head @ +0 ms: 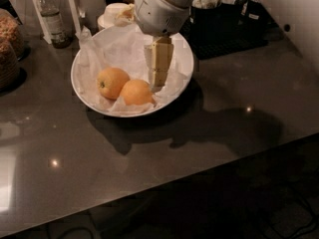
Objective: Pick orange from white bowl
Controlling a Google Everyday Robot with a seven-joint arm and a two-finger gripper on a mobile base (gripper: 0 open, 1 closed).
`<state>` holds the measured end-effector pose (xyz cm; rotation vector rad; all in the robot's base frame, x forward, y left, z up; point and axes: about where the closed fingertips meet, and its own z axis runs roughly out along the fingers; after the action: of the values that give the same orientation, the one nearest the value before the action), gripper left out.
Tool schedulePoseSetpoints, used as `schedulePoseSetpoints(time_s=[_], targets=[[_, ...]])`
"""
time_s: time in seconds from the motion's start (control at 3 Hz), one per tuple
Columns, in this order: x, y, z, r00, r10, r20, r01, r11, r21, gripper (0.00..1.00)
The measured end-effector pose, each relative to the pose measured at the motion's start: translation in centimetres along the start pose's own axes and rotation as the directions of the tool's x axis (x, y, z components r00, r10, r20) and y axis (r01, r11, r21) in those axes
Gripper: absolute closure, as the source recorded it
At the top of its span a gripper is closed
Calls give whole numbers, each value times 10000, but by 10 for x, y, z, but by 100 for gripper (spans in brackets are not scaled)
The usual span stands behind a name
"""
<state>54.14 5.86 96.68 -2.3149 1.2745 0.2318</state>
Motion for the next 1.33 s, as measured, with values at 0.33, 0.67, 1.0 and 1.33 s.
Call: schedulePoseSetpoints(time_s=[0.33,0.67,1.0,1.33], targets=[[0,0,0,10000,2,2,-2,10000,2,0],[10,-8,5,9982,367,469,-390,9980,501,0],[18,-27,13,9955,219,926,-300,9957,874,0],[22,-33,24,9936,130,1125,-218,9967,778,0]])
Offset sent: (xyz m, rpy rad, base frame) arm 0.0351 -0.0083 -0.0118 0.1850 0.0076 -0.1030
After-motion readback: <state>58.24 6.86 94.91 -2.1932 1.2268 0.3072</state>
